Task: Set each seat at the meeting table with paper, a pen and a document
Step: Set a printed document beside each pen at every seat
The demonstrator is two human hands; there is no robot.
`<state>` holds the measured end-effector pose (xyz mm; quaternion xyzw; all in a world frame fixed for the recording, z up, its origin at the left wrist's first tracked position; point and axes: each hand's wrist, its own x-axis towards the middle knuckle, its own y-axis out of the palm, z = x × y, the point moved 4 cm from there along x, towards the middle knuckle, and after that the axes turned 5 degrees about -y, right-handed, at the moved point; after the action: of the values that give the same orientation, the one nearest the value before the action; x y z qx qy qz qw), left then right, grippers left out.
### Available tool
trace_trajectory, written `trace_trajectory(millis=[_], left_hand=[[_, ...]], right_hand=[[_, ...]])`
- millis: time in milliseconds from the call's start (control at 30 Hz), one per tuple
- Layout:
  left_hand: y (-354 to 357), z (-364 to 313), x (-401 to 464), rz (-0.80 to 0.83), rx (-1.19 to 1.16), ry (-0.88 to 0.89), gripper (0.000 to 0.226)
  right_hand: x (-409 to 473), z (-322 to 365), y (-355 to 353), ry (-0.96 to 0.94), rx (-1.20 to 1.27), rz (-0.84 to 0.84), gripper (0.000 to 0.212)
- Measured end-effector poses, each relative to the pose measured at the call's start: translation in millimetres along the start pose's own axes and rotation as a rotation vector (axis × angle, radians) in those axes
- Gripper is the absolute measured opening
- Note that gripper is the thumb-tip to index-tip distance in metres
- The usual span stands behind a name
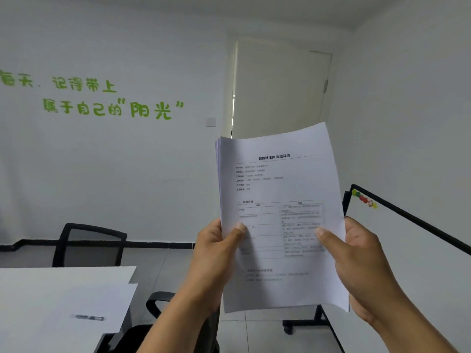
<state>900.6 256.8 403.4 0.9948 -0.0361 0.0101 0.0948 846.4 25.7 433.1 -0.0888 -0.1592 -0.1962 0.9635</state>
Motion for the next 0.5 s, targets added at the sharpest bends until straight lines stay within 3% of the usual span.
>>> trace_trajectory(millis=[200, 500], left_hand=[[-51, -15, 77, -0.089, -0.003, 0.036, 0.017], [-143, -6, 147, -0.342, 0.034, 0.018, 0.018]], right_hand=[[70, -7, 79, -0.015, 0.027, 0.071, 0.021], [149, -40, 211, 0.041, 0.092, 0.313, 0.021]])
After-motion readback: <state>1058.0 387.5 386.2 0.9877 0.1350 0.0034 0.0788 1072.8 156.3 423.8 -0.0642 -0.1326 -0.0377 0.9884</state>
